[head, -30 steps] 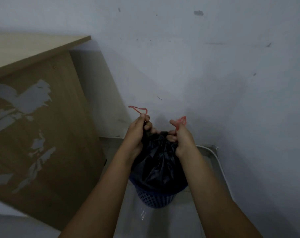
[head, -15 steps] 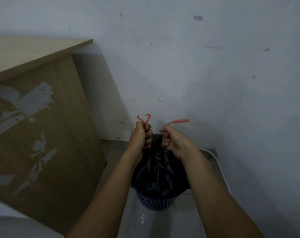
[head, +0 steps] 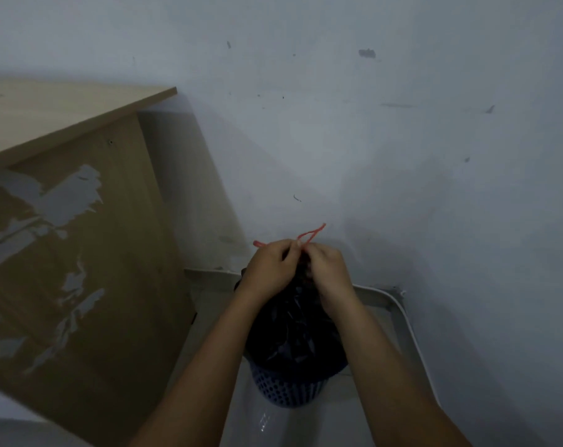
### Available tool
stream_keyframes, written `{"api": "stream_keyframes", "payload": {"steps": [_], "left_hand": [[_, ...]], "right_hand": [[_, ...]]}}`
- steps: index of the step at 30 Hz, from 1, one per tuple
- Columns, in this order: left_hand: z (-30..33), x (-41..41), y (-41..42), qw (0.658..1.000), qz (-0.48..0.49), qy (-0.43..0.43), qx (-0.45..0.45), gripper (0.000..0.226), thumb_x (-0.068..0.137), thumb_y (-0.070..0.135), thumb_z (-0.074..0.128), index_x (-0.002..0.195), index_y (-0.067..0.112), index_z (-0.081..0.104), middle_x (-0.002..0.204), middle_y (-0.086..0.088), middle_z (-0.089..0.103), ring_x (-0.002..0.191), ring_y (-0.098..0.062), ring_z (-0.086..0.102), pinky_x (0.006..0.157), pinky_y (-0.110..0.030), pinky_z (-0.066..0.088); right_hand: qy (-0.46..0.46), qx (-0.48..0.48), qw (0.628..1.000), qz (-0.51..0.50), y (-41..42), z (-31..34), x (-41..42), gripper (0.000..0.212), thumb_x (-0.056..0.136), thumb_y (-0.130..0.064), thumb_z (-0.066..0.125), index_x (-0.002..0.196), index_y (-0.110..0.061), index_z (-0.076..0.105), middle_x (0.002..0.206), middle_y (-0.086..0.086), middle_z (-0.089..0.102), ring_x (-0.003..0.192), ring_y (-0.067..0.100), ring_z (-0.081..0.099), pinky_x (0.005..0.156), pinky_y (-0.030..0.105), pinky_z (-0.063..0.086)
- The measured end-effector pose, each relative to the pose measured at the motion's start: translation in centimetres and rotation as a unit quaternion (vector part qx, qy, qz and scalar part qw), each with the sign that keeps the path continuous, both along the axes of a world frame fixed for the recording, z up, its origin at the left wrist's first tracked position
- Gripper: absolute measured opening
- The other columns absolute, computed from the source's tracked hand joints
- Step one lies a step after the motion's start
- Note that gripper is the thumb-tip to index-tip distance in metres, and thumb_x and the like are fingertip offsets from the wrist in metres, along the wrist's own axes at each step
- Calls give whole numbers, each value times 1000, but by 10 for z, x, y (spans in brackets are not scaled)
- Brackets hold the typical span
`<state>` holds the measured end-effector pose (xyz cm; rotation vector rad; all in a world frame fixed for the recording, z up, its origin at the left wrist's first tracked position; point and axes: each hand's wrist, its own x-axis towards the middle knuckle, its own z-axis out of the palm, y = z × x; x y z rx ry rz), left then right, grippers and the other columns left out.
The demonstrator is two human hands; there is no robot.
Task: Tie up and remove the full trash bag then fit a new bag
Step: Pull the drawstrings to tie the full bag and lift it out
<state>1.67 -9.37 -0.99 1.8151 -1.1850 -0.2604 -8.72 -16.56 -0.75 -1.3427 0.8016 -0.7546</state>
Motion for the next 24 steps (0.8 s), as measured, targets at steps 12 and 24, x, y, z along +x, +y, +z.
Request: {"api": "stream_keyframes", "payload": {"steps": [12,24], "left_hand": [[12,-3,4,983,-12,180,20,44,101,57,48,88,26,76,81,14,77,77,-6,73,65,-22,51],[7,-10,2,882,4,460,-97,9,98,20,73,103,13,70,54,4,54,41,-4,44,37,-16,29]], "right_hand": [[-168,74,983,-13,6,2,-4,24,107,-23,63,106,-8,82,66,-6,69,54,5,59,51,24,50],[-134,160,977,47,7,6,-1,30,104,-10,56,76,-8,68,61,2,65,45,6,51,42,18,34]]}}
